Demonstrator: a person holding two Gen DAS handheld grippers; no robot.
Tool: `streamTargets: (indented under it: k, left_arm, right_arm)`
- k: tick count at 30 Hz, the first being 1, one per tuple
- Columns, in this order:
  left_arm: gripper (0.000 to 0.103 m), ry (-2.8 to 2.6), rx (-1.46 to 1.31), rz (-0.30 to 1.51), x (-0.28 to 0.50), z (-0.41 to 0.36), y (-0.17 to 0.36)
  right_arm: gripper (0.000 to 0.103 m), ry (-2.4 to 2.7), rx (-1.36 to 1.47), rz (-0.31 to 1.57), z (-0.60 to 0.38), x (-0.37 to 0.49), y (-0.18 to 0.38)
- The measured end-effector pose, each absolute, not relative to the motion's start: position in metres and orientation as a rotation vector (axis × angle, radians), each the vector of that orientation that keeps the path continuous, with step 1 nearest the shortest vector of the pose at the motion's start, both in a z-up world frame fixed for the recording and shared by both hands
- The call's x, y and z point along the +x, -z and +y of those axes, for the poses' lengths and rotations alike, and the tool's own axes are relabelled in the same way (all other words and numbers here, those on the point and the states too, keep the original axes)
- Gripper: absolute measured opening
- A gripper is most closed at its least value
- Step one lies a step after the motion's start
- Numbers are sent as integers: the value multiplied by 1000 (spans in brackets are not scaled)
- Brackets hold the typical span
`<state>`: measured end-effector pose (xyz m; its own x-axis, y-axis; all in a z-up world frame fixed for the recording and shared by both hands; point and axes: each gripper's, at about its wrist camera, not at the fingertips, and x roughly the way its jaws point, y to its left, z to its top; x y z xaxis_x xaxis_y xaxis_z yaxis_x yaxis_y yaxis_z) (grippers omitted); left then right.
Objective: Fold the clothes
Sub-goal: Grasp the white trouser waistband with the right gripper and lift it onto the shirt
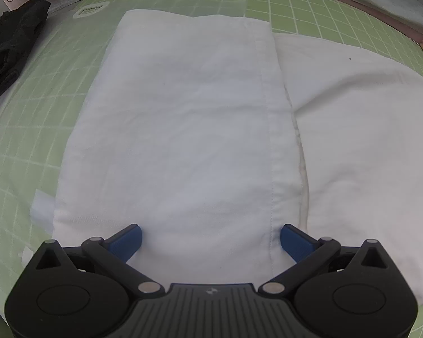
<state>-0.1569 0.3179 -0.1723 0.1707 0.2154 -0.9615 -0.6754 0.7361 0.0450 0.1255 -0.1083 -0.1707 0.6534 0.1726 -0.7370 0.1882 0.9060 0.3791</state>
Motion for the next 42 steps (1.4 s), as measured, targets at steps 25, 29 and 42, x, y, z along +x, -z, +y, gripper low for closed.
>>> streamTargets:
  k: [25, 29, 42]
  left_arm:
    - [103, -642, -453, 1185, -165, 317, 174]
    - [103, -644, -448, 1172, -166, 315, 175]
    - [103, -638, -377, 1153, -176, 317, 157]
  right_arm:
    - [10, -210, -70, 515, -40, 81, 74]
    - [10, -280, -180, 444, -13, 65, 59]
    - [10, -450, -235, 426, 57, 21, 50]
